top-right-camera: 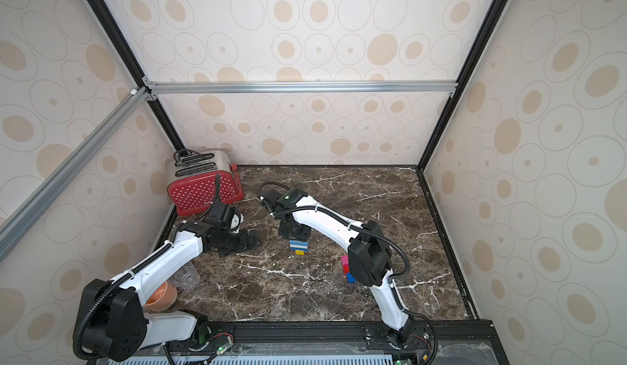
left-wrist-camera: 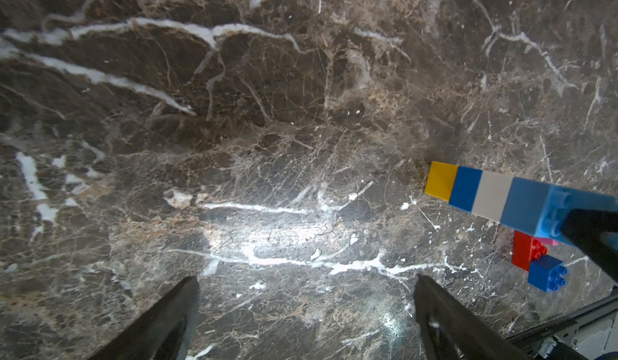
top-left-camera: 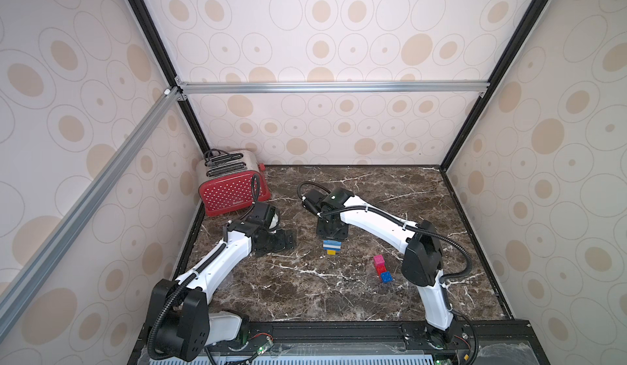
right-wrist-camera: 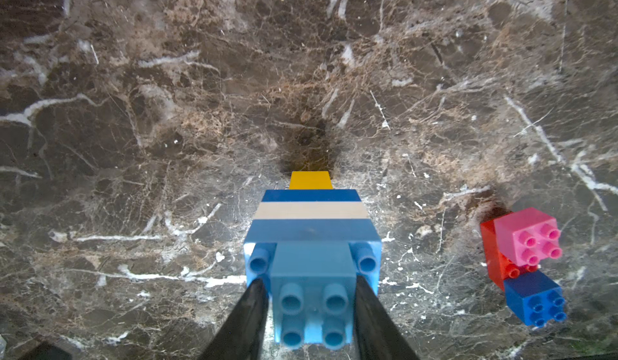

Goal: Assemble a carrot with lego
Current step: Assemble the lego brick with the lego brick, then pick up the lego brick from the center of the board.

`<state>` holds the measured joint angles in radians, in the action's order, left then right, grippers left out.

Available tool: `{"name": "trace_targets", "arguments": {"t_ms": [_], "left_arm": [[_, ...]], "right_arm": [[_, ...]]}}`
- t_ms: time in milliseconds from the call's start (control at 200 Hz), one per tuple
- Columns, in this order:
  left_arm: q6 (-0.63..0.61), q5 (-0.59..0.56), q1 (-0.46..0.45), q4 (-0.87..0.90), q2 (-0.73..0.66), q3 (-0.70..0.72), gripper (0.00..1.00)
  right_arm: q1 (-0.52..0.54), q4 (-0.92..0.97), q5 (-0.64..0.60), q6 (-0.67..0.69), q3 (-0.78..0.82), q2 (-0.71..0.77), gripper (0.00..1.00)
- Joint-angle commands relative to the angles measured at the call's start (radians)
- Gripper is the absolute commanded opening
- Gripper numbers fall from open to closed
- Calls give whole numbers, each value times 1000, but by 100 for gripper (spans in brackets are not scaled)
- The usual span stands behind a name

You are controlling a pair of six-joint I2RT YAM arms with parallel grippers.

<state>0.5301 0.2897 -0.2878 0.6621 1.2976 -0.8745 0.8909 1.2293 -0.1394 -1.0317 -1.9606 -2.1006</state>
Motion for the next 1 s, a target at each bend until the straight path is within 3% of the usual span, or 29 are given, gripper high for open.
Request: {"name": "trace_targets", "arguments": {"t_ms": [0,381,776,997], "left_arm": [[8,-12,7,25,-24,-18,99],[7,-23,7,37,-35,-29,99],[2,-27,8,19,-22,-27,99],[2,-26,8,8,-18,-23,99]], "right_arm": [[4,20,-26,-12,-27,49,49],[18,22,-70,7,19,147,61],[-19,-171,-86,26,623,565,74],[-85,-282,-54,129,855,634,81]]}}
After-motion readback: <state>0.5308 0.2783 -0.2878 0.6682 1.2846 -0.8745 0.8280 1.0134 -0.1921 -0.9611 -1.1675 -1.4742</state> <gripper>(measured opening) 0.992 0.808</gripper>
